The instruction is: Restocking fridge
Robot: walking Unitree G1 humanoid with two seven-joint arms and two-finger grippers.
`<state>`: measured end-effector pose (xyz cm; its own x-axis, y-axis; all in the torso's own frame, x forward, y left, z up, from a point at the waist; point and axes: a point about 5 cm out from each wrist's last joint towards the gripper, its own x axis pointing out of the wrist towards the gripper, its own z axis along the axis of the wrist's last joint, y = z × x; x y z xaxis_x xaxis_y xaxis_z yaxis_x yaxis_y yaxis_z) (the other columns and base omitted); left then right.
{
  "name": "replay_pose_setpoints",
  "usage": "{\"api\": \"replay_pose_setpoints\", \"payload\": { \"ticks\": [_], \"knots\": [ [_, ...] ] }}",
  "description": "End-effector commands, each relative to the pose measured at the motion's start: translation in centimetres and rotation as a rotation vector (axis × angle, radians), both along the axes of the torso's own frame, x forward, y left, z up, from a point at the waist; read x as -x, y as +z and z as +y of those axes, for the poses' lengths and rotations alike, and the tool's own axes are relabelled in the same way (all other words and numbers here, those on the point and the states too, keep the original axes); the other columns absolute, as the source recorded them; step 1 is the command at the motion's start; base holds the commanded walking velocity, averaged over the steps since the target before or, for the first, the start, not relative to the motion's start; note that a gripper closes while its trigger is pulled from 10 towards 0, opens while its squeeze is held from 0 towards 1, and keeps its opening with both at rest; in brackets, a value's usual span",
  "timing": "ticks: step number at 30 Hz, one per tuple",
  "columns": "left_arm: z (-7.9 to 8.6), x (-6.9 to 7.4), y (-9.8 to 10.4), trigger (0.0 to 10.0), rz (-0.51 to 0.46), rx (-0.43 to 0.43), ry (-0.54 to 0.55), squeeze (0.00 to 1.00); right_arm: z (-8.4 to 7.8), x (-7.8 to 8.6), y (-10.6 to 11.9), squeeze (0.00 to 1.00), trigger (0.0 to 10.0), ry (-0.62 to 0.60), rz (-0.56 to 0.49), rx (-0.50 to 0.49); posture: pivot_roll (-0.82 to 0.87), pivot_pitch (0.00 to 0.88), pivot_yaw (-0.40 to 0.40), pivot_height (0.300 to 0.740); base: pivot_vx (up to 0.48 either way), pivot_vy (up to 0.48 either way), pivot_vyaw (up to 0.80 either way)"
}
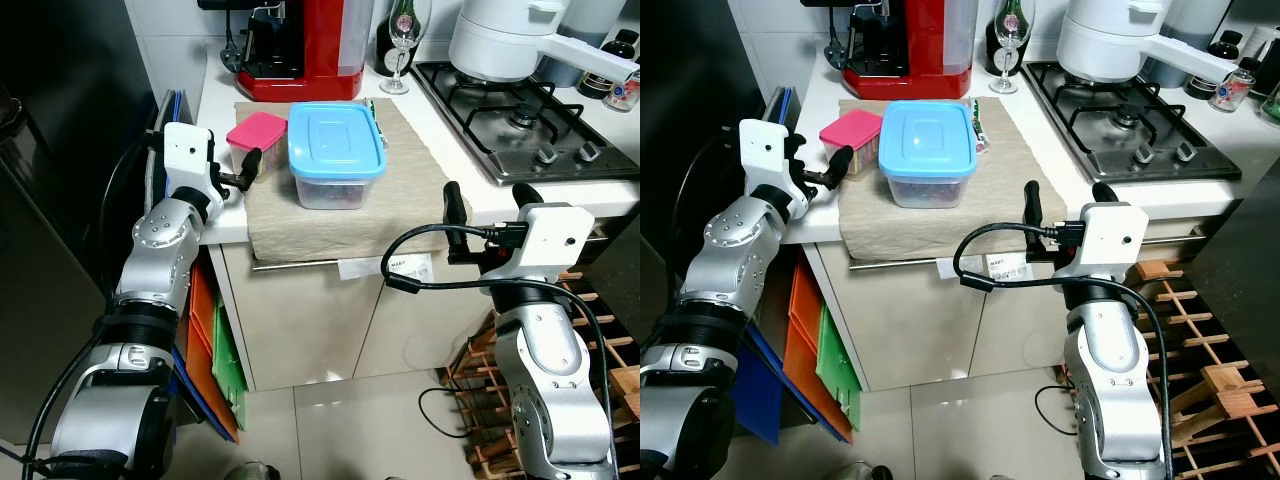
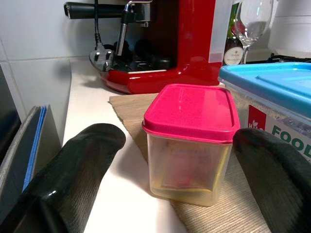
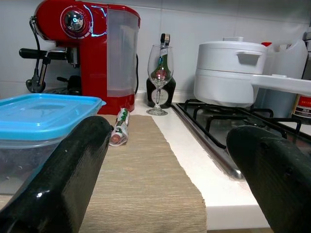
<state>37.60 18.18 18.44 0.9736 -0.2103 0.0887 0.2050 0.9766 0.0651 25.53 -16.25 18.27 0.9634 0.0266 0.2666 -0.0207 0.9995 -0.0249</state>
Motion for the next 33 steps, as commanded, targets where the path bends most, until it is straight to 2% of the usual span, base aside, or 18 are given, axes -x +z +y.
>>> {"api": "replay_pose_setpoints", "payload": {
  "ticks": [1, 18, 19, 20, 21, 22, 23, 24, 25, 27, 28, 33],
  "knots": [
    [0.0, -0.3, 0.7, 10.0, -0.018, -0.002, -0.002, 0.00, -0.1, 0.0, 0.3, 0.00, 10.0, -0.009, -0.018, 0.008, -0.13, 0.000, 0.007, 0.740, 0.000, 0.000, 0.00],
    [0.0, -0.4, 0.7, 10.0, -0.016, 0.002, -0.022, 0.00, -0.2, 0.0, 0.3, 0.00, 10.0, -0.010, -0.018, 0.008, -0.13, 0.000, 0.007, 0.740, 0.000, 0.000, 0.00],
    [-0.3, 1.5, 1.8, 10.0, -0.081, 0.048, 0.005, 0.00, -0.2, 0.3, 0.4, 0.00, 10.0, -0.003, -0.015, -0.002, -0.08, 0.025, -0.012, 0.740, 0.000, 0.000, 0.00],
    [-0.3, 1.5, 1.8, 10.0, -0.081, 0.048, 0.005, 0.00, -0.2, 0.3, 0.4, 0.00, 10.0, -0.003, -0.015, -0.002, -0.08, 0.025, -0.012, 0.740, 0.000, 0.000, 0.00],
    [-0.5, 3.7, 2.6, 10.0, -0.130, 0.090, 0.028, 0.00, -0.1, 0.4, 0.3, 0.00, 10.0, 0.008, -0.008, -0.010, -0.08, 0.025, -0.012, 0.740, 0.000, 0.000, 0.00],
    [-0.5, 3.7, 2.6, 10.0, -0.130, 0.090, 0.028, 0.00, -0.1, 0.4, 0.3, 0.00, 10.0, 0.008, -0.008, -0.010, -0.08, 0.025, -0.012, 0.740, 0.000, 0.000, 0.00],
    [-0.9, 5.8, 2.8, 10.0, -0.155, 0.114, 0.041, 0.00, 0.1, 0.4, 0.2, 0.00, 10.0, 0.023, -0.004, -0.016, -0.06, 0.019, -0.018, 0.740, 0.000, 0.000, 0.00],
    [-1.1, 7.2, 2.6, 10.0, -0.163, 0.131, 0.049, 0.00, 0.2, 0.3, 0.2, 0.00, 10.0, 0.034, -0.001, -0.019, -0.06, 0.014, -0.020, 0.740, 0.000, 0.000, 0.00],
    [-1.3, 7.8, 2.1, 10.0, -0.156, 0.137, 0.056, 0.00, 0.4, 0.2, 0.1, 0.00, 10.0, 0.042, -0.003, -0.021, -0.06, 0.014, -0.020, 0.740, 0.000, 0.000, 0.00],
    [-1.3, 7.8, 2.1, 10.0, -0.156, 0.137, 0.056, 0.00, 0.4, 0.2, 0.1, 0.00, 10.0, 0.042, -0.003, -0.021, -0.06, 0.014, -0.020, 0.740, 0.000, 0.000, 0.00],
    [-2.3, 8.8, 2.1, 10.0, -0.184, 0.148, 0.044, 0.00, 0.7, -0.2, 0.2, 0.00, 10.0, 0.050, -0.013, -0.027, -0.04, 0.000, -0.024, 0.740, 0.000, 0.000, 0.00],
    [-3.3, 9.3, 2.9, 10.0, -0.244, 0.133, 0.021, 0.00, 0.8, -0.5, 0.4, 0.00, 10.0, 0.053, -0.033, -0.027, -0.04, 0.000, -0.021, 0.740, 0.000, 0.000, 0.00]
  ]
}}
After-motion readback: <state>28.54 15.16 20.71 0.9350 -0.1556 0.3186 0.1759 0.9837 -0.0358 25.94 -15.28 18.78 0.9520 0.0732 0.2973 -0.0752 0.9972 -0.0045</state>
